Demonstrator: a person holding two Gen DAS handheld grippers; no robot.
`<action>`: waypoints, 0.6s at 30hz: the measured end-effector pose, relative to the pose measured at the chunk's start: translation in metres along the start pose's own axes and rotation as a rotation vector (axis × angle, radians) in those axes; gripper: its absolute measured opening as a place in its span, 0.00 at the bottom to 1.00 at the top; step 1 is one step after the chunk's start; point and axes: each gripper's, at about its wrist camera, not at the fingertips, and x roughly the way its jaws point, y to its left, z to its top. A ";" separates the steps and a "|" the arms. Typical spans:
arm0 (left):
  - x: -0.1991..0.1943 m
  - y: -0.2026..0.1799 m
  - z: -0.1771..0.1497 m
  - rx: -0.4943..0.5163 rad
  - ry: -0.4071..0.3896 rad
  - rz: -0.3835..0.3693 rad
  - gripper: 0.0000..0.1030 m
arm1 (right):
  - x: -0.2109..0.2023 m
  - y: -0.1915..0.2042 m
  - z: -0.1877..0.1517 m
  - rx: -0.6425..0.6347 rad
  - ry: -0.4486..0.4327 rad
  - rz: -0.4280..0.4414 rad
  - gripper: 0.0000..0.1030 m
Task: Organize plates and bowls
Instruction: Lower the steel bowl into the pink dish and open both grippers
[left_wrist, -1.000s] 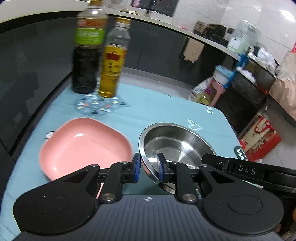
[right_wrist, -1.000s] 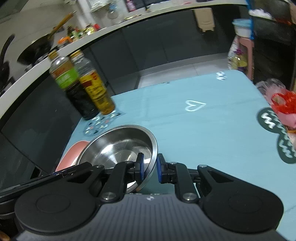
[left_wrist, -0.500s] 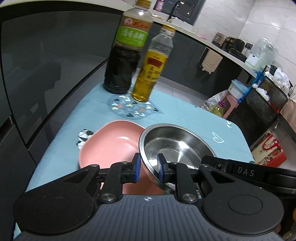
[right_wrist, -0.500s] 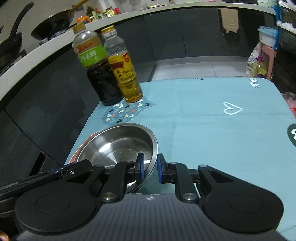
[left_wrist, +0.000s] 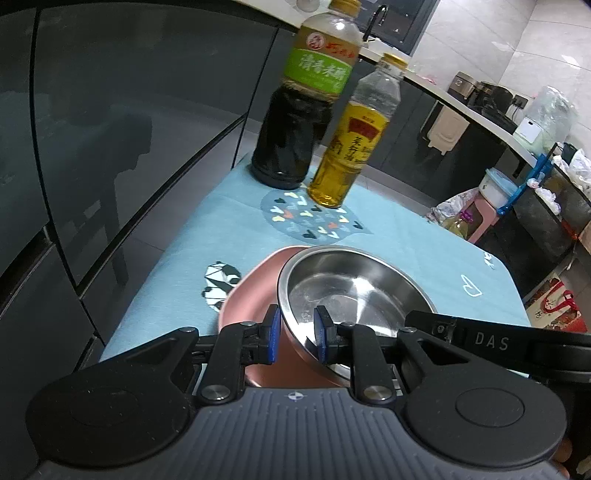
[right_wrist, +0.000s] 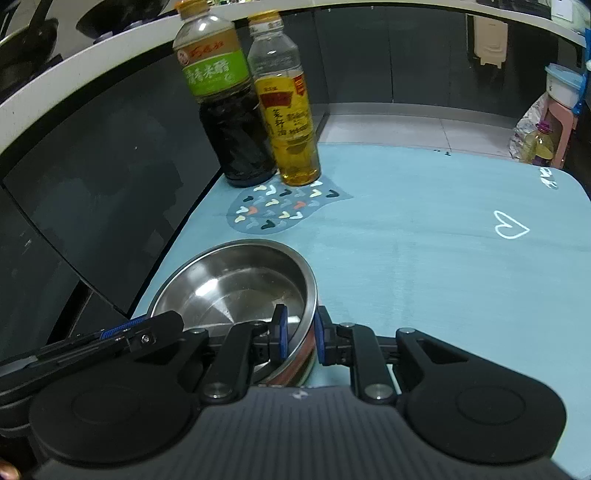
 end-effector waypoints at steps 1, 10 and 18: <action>0.001 0.002 0.000 -0.001 0.002 0.003 0.17 | 0.002 0.002 0.000 -0.003 0.004 0.000 0.00; 0.008 0.012 -0.001 -0.003 0.025 0.007 0.17 | 0.015 0.009 0.001 -0.010 0.037 -0.011 0.00; 0.014 0.015 -0.003 -0.005 0.045 0.004 0.18 | 0.021 0.010 0.000 -0.005 0.053 -0.020 0.00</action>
